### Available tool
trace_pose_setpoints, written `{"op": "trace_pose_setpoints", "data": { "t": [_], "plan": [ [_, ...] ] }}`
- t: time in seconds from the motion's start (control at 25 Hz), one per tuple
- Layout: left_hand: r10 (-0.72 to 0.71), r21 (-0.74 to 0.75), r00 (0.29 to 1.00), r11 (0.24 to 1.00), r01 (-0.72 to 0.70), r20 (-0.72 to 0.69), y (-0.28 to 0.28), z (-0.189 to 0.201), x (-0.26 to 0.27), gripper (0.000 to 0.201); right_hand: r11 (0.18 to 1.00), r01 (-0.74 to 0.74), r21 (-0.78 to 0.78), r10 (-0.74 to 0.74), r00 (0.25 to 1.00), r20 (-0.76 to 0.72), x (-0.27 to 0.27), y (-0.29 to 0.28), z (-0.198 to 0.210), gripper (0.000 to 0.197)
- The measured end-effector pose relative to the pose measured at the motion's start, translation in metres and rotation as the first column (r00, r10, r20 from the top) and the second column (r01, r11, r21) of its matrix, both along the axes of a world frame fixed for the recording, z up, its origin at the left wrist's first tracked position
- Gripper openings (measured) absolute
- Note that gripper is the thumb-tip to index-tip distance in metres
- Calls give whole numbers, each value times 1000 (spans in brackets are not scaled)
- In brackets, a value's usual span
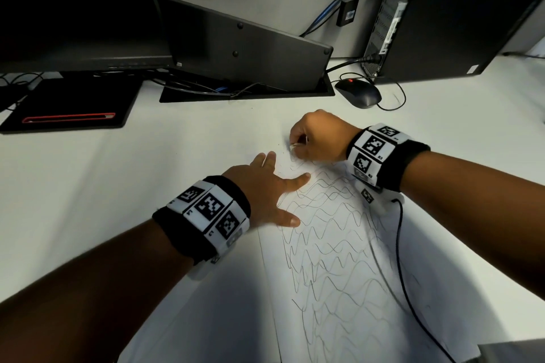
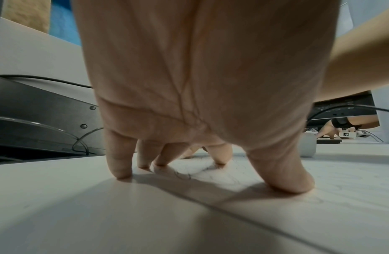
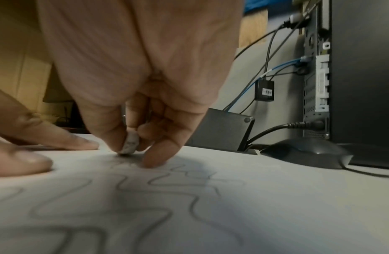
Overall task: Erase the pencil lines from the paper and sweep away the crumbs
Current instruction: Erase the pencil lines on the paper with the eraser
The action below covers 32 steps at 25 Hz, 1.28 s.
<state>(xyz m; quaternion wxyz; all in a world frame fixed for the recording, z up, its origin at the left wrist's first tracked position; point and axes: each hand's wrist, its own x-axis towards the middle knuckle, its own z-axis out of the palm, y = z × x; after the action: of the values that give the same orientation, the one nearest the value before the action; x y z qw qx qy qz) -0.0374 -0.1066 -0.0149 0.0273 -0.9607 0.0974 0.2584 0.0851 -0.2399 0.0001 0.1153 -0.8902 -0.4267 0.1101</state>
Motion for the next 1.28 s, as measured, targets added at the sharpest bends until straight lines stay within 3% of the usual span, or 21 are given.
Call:
{"op": "trace_pose_setpoints", "data": {
  "t": [0.16, 0.36, 0.6, 0.8, 0.92, 1.08, 1.28],
  "plan": [
    [6, -14, 1000, 1000, -6, -12, 1, 1, 0, 85, 995, -94, -37, 89, 990, -111, -7, -2, 1, 8],
    [16, -92, 1000, 996, -14, 25, 1, 8, 1, 90, 991, 80, 108, -69, 993, -96, 6, -12, -6, 8],
    [28, -82, 999, 996, -30, -25, -8, 8, 7, 95, 988, 69, 135, -60, 996, -69, 3, -8, -10, 8],
    [28, -111, 998, 993, -34, -51, -7, 7, 6, 99, 997, -72, 8, 72, 985, -156, -7, -5, -3, 7],
    [34, -112, 997, 993, -41, -63, -8, 6, 6, 99, 997, 17, 69, -11, 996, -87, 0, -6, -3, 8],
    [28, -111, 997, 993, -35, -67, -7, 8, 6, 99, 999, -50, -2, 49, 978, -202, -4, -6, -1, 7],
    [19, -96, 998, 995, -25, -57, -7, 7, 6, 99, 998, 16, 56, -9, 992, -126, 0, -9, -2, 8]
  ]
}}
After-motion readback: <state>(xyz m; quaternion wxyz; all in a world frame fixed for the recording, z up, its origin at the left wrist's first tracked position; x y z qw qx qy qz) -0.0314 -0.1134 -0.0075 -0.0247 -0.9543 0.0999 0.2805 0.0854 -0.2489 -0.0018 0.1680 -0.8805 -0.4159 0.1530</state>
